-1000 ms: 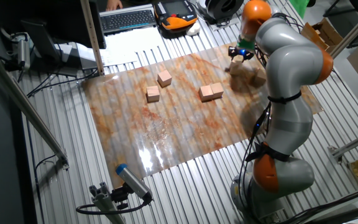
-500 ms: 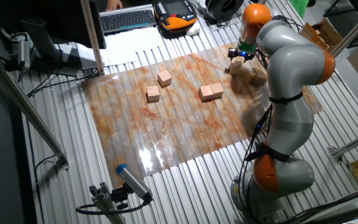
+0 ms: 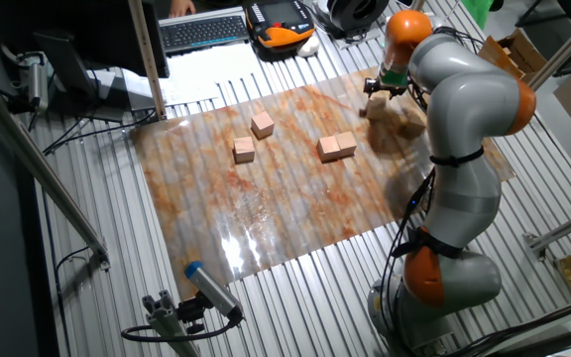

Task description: Stack the blocks into a pyramid shape

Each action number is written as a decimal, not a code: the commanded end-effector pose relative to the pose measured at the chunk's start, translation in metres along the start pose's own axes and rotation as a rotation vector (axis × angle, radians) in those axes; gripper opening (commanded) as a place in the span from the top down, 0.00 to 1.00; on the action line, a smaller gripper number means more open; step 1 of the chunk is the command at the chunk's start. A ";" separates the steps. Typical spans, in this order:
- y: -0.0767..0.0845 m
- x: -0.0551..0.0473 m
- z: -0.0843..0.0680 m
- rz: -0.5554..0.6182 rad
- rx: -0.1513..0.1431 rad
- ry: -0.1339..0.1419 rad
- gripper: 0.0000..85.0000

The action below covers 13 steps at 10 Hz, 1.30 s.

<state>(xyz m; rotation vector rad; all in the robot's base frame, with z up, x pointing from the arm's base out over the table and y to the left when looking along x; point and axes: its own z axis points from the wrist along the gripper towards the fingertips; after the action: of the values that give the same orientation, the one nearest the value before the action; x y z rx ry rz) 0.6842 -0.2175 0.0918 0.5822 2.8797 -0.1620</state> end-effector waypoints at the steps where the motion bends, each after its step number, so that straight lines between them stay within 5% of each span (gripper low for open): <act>1: 0.000 0.000 0.001 -0.011 -0.003 -0.003 0.20; 3: 0.000 0.000 0.003 -0.031 -0.024 0.004 0.20; 6: 0.001 0.000 0.005 -0.043 -0.018 0.009 0.20; 9: 0.001 -0.002 0.006 -0.016 -0.005 0.041 0.20; 13: -0.002 -0.004 0.012 -0.063 -0.040 0.080 0.20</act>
<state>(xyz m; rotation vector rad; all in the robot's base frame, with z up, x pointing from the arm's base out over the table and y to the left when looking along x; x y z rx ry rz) 0.6897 -0.2223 0.0805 0.4971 2.9739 -0.0898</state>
